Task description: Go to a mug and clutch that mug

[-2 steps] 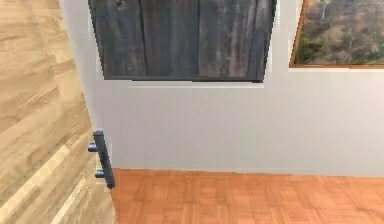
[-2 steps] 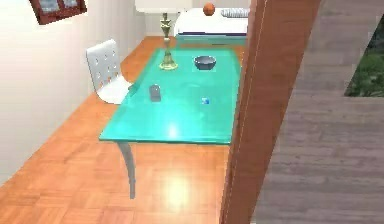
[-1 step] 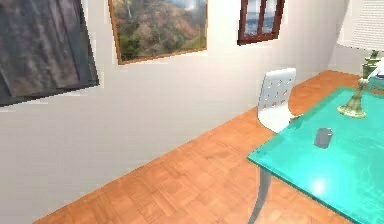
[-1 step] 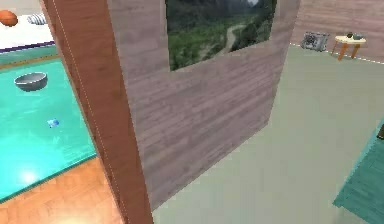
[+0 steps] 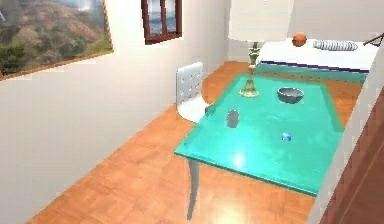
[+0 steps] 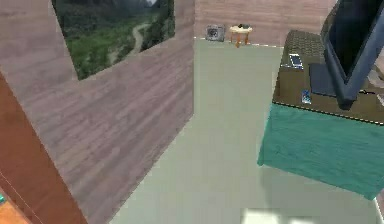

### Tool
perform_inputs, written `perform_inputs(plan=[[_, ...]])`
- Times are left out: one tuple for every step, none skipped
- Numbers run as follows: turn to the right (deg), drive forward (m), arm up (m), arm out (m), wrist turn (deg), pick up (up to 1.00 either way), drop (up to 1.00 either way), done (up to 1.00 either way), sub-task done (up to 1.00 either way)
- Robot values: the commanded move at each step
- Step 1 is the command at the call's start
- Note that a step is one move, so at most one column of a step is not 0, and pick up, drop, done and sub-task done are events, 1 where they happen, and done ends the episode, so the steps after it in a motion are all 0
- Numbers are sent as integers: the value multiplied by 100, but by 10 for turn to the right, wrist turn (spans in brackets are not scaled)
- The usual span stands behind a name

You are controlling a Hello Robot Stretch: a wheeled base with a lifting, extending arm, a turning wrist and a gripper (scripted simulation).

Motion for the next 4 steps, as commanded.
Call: perform_inputs(plan=[[0,55,0,0,0,0,0,0,0],[-450,0,0,0,0,0,0,0,0],[-210,0,0,0,0,0,0,0,0],[0,0,50,0,0,0,0,0,0]])
